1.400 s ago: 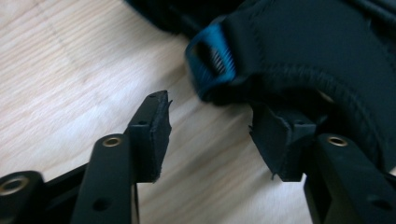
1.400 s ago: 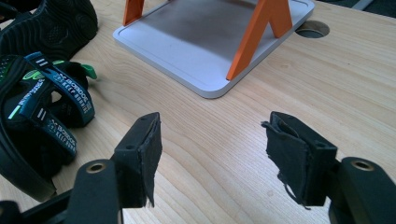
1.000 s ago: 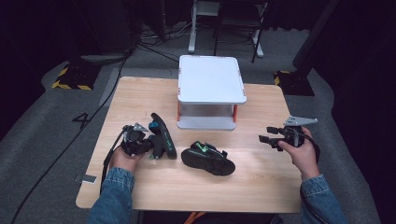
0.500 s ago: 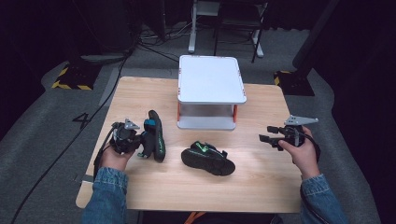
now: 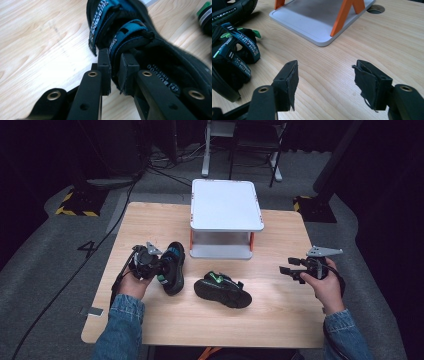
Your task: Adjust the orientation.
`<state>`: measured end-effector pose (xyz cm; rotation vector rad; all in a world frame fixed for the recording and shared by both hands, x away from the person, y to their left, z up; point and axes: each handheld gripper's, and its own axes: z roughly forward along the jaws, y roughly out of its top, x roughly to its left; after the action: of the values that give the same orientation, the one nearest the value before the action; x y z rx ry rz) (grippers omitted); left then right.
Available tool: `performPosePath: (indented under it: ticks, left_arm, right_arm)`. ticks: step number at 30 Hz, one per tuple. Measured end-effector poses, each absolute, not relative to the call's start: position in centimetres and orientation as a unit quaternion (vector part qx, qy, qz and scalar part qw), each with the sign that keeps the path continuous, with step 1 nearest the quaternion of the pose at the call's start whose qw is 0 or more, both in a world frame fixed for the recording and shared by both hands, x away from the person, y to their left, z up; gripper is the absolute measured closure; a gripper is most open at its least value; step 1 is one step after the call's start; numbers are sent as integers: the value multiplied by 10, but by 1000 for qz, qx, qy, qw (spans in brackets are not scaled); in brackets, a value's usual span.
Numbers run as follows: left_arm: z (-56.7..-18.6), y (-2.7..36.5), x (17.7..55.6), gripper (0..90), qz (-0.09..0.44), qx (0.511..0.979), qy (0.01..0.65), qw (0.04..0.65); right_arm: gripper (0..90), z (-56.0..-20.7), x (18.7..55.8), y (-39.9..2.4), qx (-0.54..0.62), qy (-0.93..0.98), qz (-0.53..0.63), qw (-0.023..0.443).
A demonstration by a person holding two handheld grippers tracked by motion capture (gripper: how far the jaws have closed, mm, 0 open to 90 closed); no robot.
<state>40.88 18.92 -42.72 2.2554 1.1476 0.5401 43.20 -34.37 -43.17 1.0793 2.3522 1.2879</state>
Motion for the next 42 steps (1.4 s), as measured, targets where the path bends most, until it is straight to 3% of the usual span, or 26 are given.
performPosePath:
  ticks: [11,18,22,26,29,31,36,42]
  left_arm:
    - [-434,156,413,738,222,853,384,276]
    - [-422,163,405,547,208,837,384,331]
    - [-402,176,386,558,137,827,341,426]
    - [-401,176,381,546,74,839,313,440]
    - [-413,171,385,540,60,852,308,419]
    - [-420,167,389,570,49,860,315,400]
    - [-419,164,385,853,67,874,297,380]
    - [-413,164,368,870,64,895,270,350]
  right_arm:
    - [363,-432,426,-352,381,803,440,128]
    - [363,-432,427,-351,380,803,441,129]
    - [361,-428,429,-350,378,801,446,130]
    - [361,-428,431,-347,374,803,447,129]
    - [361,-428,431,-344,371,804,446,127]
    - [361,-428,430,-344,369,805,446,129]
    - [361,-428,431,-344,371,804,446,128]
    - [361,-427,434,-340,367,805,448,127]
